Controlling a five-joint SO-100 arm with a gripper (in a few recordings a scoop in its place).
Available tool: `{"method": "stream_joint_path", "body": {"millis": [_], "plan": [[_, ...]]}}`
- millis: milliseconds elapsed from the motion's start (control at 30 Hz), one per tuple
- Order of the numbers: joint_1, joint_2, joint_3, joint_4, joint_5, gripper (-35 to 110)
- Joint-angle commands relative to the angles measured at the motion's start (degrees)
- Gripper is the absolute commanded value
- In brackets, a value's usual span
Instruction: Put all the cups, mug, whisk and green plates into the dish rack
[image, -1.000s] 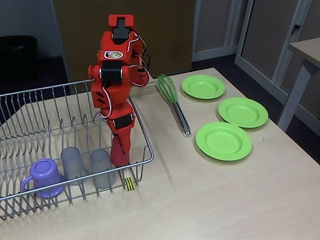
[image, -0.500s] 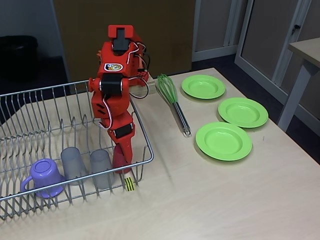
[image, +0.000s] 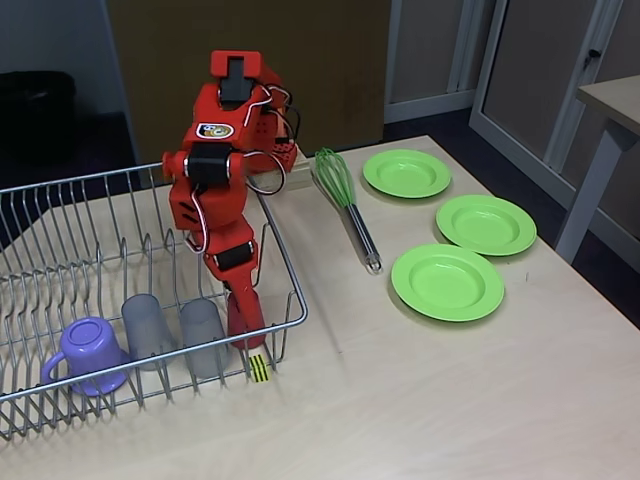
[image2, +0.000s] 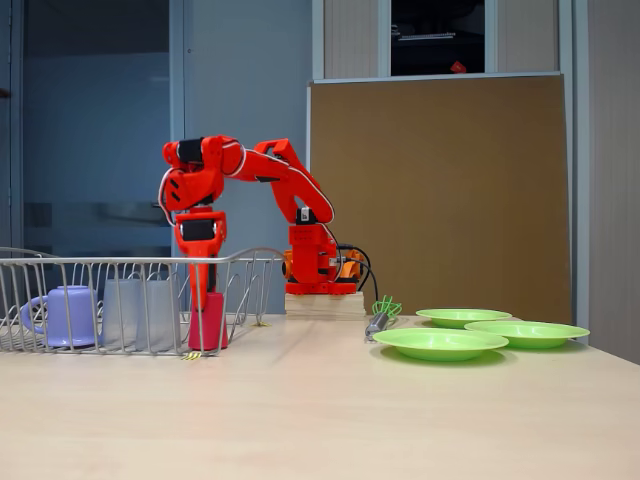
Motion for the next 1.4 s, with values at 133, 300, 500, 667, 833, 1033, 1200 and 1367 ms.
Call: {"method": "stream_joint_path", "body": {"millis": [133, 300, 500, 667, 833, 1033, 1200, 1367], "plan": [[0.26, 10.11, 0.18, 2.29, -1.76, 35], [-0.97, 18.63, 2.11, 2.02, -3.25, 33], [-4.22, 34.01, 10.11, 0.0, 12.39, 29], [-9.23, 46.67, 26.46, -1.58, 33.57, 32], [-17.14, 57.66, 42.45, -3.87, 63.9, 31], [-32.43, 73.21, 67.59, -17.58, 100.37, 22], [-44.56, 78.84, 83.85, -36.65, 119.18, 29], [-52.38, 73.3, 91.14, -49.83, 131.75, 34]]}}
